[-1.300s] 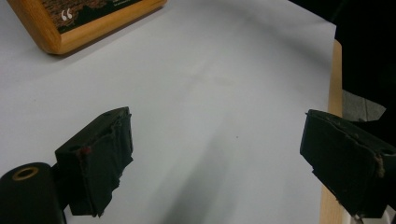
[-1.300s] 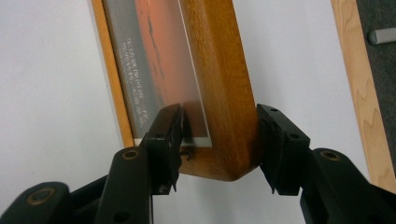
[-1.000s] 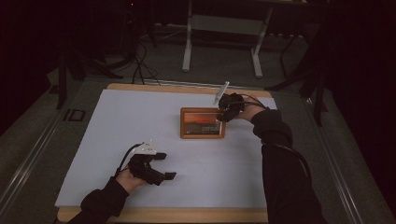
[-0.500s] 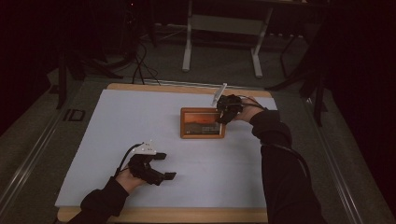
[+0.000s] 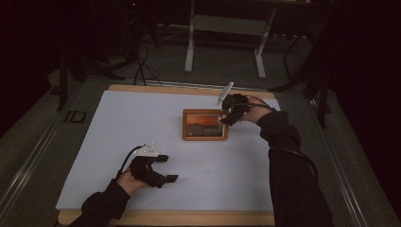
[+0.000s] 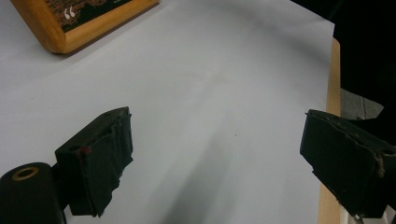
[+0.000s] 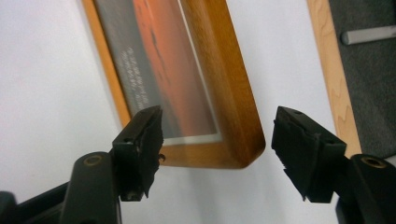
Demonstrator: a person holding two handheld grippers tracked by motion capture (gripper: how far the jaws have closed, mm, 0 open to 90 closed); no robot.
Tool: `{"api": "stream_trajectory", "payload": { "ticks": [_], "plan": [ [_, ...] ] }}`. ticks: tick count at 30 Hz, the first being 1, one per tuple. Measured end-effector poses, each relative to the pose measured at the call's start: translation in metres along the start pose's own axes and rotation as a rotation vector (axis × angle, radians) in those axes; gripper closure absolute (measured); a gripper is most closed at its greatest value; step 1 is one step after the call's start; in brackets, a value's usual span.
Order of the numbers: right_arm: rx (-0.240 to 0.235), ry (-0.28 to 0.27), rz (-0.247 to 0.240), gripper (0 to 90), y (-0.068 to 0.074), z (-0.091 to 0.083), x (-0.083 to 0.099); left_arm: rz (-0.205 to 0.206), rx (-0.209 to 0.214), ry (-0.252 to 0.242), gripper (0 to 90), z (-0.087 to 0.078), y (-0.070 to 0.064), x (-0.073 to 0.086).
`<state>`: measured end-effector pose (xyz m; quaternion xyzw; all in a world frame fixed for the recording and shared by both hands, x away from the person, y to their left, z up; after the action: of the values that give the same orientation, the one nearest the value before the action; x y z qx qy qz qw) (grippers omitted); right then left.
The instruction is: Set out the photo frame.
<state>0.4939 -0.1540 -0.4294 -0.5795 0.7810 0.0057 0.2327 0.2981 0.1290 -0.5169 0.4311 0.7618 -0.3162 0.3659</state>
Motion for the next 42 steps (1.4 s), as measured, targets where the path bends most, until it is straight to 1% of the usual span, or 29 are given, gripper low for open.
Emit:
{"api": "stream_trajectory", "payload": {
  "ticks": [1, 2, 3, 4, 7, 10, 12, 14, 16, 17, 20, 24, 25, 26, 27, 28, 31, 33, 34, 35, 38, 40, 42],
  "plan": [
    [-0.002, -0.019, 0.028, 27.6, 0.001, -0.004, 0.001, -0.001, 0.0, -0.004, 9.9, 0.0, 0.0, 0.0],
    [-0.015, -0.036, 0.054, 25.8, 0.001, -0.007, 0.002, -0.003, -0.001, -0.006, 9.9, -0.001, 0.0, 0.0],
    [-0.017, -0.056, 0.07, 24.1, 0.002, -0.01, 0.003, -0.002, -0.001, -0.007, 9.9, -0.001, 0.0, -0.001],
    [-0.013, -0.073, 0.08, 21.4, 0.004, -0.012, 0.005, -0.003, 0.0, -0.009, 10.0, -0.001, -0.001, -0.001],
    [-0.009, -0.09, 0.105, 18.6, 0.007, -0.016, 0.012, -0.002, -0.003, -0.007, 9.9, -0.001, -0.001, -0.001],
    [-0.027, -0.116, 0.142, 17.2, 0.01, -0.019, 0.019, 0.0, -0.002, -0.005, 9.9, 0.0, -0.001, 0.0],
    [-0.021, -0.142, 0.159, 14.6, 0.014, -0.021, 0.023, 0.0, -0.005, -0.005, 9.9, 0.0, 0.0, 0.0],
    [-0.017, -0.165, 0.162, 13.8, 0.017, -0.023, 0.027, -0.002, -0.005, -0.004, 9.9, 0.0, 0.0, 0.0],
    [0.008, -0.177, 0.159, 13.5, 0.021, -0.023, 0.03, -0.001, -0.005, -0.003, 9.9, 0.0, 0.0, 0.0],
    [0.006, -0.186, 0.166, 13.5, 0.022, -0.023, 0.031, 0.0, -0.006, -0.001, 9.9, 0.0, 0.0, 0.0],
    [-0.022, -0.216, 0.207, 13.8, 0.028, -0.024, 0.037, 0.001, -0.007, -0.002, 9.9, 0.0, -0.001, 0.0],
    [-0.048, -0.268, 0.282, 14.0, 0.035, -0.024, 0.046, 0.003, -0.007, -0.005, 10.0, 0.0, -0.001, 0.0],
    [-0.058, -0.295, 0.301, 14.0, 0.038, -0.023, 0.05, 0.003, -0.005, -0.005, 10.0, 0.0, -0.001, 0.0],
    [-0.07, -0.306, 0.31, 14.1, 0.041, -0.023, 0.052, 0.004, -0.005, -0.004, 9.9, 0.0, -0.001, 0.0],
    [-0.071, -0.311, 0.318, 14.1, 0.043, -0.022, 0.054, 0.007, -0.005, -0.004, 9.9, 0.0, -0.001, 0.0],
    [-0.058, -0.319, 0.327, 14.2, 0.046, -0.021, 0.057, 0.011, -0.005, -0.008, 9.9, 0.0, -0.002, 0.0],
    [-0.068, -0.355, 0.345, 14.2, 0.058, -0.02, 0.064, 0.017, -0.003, -0.01, 9.9, 0.001, -0.002, 0.0],
    [-0.07, -0.37, 0.356, 14.1, 0.066, -0.019, 0.068, 0.021, -0.004, -0.006, 9.9, 0.001, -0.003, 0.0],
    [-0.076, -0.387, 0.374, 14.2, 0.07, -0.018, 0.07, 0.021, -0.004, -0.006, 9.9, 0.001, -0.003, 0.0],
    [-0.092, -0.402, 0.386, 14.2, 0.075, -0.018, 0.073, 0.021, -0.002, -0.006, 9.9, 0.002, -0.003, 0.001],
    [-0.096, -0.435, 0.405, 14.2, 0.086, -0.018, 0.079, 0.023, -0.001, -0.008, 9.9, 0.001, -0.004, 0.0],
    [-0.072, -0.447, 0.421, 14.2, 0.091, -0.018, 0.083, 0.023, -0.002, -0.01, 9.9, 0.001, -0.003, 0.0],
    [-0.074, -0.469, 0.43, 14.2, 0.098, -0.019, 0.088, 0.02, -0.001, -0.012, 9.9, 0.0, -0.004, 0.001]
  ]
}}
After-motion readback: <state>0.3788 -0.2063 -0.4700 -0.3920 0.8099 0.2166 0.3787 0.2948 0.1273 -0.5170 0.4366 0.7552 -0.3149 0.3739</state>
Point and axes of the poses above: each handheld gripper's, and its own axes: z roughly forward along the jaws, x roughly out of its underside, y roughly to its left, the point moved 2 cm from there along z, roughly forward along the jaws, and after that the axes turned 7 degrees about z, right-handed, at the moved point
